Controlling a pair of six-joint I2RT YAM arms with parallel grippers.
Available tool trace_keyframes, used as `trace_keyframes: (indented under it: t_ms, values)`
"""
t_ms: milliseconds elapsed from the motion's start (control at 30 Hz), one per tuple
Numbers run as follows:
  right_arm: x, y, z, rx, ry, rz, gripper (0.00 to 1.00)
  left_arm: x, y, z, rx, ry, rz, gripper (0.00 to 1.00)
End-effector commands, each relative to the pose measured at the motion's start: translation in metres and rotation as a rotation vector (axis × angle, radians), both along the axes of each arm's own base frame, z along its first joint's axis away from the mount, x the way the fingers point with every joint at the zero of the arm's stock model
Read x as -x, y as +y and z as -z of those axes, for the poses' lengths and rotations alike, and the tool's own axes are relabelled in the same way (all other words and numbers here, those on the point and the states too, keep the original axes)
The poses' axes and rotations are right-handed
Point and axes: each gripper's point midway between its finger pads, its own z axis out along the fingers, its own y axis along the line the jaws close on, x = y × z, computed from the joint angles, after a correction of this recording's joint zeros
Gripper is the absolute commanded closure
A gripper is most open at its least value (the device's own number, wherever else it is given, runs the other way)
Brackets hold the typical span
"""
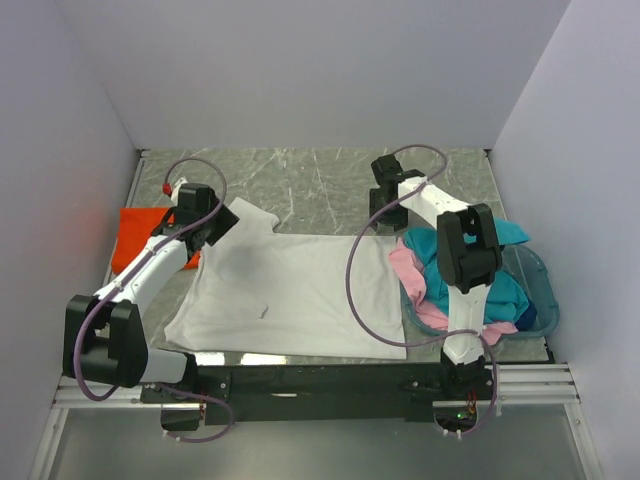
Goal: Fold and stack the t-shirts
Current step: Fold the tshirt
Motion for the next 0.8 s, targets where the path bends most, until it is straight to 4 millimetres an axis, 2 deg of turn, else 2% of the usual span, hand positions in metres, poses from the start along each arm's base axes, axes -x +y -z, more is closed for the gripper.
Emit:
trace_keyframes:
  t_ms: [0, 333, 533, 767]
  values:
    - [-0.004, -0.017, 0.000, 0.044, 0.016, 0.005, 0.40, 0.001, -0.005, -0.005, 0.019, -0.037, 0.021, 0.44]
    - [0.014, -0.036, 0.001, 0.029, 0.098, -0.019, 0.41, 0.000, -0.006, -0.004, 0.007, -0.034, 0.042, 0.44]
    - [0.025, -0.034, 0.005, 0.011, 0.124, -0.043, 0.42, 0.005, -0.007, 0.002, 0.016, -0.024, 0.044, 0.44]
    - [0.024, -0.025, 0.000, -0.062, 0.102, -0.062, 0.42, 0.013, -0.008, 0.010, 0.031, -0.010, 0.041, 0.44]
